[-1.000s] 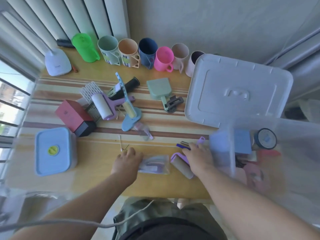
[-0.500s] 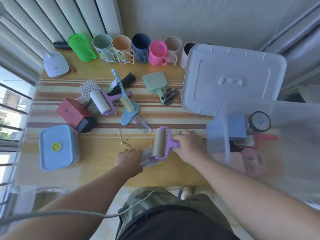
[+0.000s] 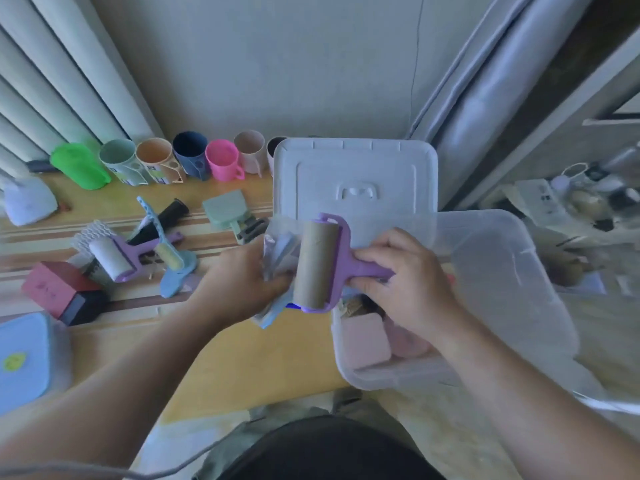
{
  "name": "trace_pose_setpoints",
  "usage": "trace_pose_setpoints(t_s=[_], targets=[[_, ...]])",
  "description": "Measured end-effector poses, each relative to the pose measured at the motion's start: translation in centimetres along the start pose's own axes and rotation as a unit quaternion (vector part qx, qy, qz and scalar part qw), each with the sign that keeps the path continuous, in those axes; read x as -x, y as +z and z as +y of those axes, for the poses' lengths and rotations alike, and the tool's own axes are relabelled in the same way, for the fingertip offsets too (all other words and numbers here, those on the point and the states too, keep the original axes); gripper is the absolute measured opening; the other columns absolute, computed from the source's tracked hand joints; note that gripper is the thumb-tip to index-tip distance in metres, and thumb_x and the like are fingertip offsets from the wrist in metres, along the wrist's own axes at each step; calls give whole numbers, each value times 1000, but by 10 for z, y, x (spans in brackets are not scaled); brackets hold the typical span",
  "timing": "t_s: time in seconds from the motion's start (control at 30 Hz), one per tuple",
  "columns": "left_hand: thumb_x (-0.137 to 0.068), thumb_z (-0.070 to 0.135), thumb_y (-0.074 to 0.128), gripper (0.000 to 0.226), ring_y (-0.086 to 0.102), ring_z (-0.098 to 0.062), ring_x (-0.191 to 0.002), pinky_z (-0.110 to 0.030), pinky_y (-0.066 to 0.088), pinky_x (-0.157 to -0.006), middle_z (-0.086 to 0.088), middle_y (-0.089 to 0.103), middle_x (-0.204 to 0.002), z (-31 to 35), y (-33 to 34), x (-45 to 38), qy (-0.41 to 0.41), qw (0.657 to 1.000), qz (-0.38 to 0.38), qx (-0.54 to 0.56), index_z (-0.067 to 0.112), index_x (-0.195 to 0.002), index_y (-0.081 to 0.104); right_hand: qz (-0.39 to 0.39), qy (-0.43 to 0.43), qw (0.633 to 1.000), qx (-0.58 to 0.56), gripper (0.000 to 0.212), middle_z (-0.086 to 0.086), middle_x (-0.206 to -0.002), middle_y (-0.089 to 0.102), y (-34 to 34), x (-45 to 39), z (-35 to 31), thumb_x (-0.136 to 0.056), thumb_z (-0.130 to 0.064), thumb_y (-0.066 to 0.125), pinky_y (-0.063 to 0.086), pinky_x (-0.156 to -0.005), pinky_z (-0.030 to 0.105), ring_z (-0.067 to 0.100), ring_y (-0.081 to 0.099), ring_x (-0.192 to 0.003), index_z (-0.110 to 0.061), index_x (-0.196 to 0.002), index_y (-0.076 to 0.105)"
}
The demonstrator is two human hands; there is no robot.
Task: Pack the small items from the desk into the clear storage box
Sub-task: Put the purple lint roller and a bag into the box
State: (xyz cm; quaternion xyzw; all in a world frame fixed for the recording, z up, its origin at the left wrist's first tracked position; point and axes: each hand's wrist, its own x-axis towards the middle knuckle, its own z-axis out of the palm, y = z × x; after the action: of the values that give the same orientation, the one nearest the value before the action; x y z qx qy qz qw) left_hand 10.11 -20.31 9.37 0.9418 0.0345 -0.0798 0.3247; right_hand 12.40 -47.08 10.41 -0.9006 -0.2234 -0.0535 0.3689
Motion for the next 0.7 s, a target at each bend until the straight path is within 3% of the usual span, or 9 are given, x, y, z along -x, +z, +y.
trace_pose_setpoints(t_s=[0.1,0.23,0.37,0.47,0.53,0.63,0.7], targets=[[-82,52,71,37,55,-9,-64,-29,35,-52,7,58,-69,48,30,2,11,999,-43,-4,25,-79,47,6,42,999,29,42,-8,-91,59,-47,29,55,-66,-7,97,47,-73,17,2,60,-80,-19,-104,83],[-83,50,72,37,53,-9,-63,-29,34,-52,8,56,-70,102,77,2,38,996,-75,10,25,-79,45,23,130,989,74,42,-8,-92,61,-91,67,148,-64,0,96,42,-75,7,8,61,-79,-14,-101,82],[-83,52,71,35,54,-14,-68,-25,32,-54,10,55,-72,144,112,-11,40,995,-88,18,26,-86,48,-77,195,971,119,28,-7,-84,55,-99,81,232,-67,-9,95,43,-69,28,20,61,-74,-20,-89,82],[-82,53,70,37,56,-15,-72,-27,39,-57,7,59,-76,160,129,-19,36,995,-91,17,22,-91,51,-201,208,941,175,15,-6,-80,42,-83,74,272,-71,-17,87,45,-68,34,31,61,-80,-24,-74,74],[-80,57,69,39,59,-17,-75,-34,48,-65,7,63,-79,162,137,-21,26,995,-97,9,24,-95,54,-247,237,918,199,11,-3,-85,43,-69,67,288,-74,-20,83,51,-74,35,34,64,-91,-22,-80,74],[-81,57,69,40,62,-17,-78,-38,53,-71,7,66,-84,159,144,-20,4,995,-101,-9,25,-101,56,-253,292,901,199,10,3,-88,56,-54,55,294,-78,-24,82,54,-76,33,33,68,-94,-20,-84,75],[-83,52,71,35,61,-15,-77,-35,51,-69,8,65,-84,157,147,-19,-7,995,-96,-23,25,-100,56,-226,344,902,134,25,3,-74,61,-47,49,296,-81,-26,83,44,-60,29,28,66,-80,-20,-69,63]])
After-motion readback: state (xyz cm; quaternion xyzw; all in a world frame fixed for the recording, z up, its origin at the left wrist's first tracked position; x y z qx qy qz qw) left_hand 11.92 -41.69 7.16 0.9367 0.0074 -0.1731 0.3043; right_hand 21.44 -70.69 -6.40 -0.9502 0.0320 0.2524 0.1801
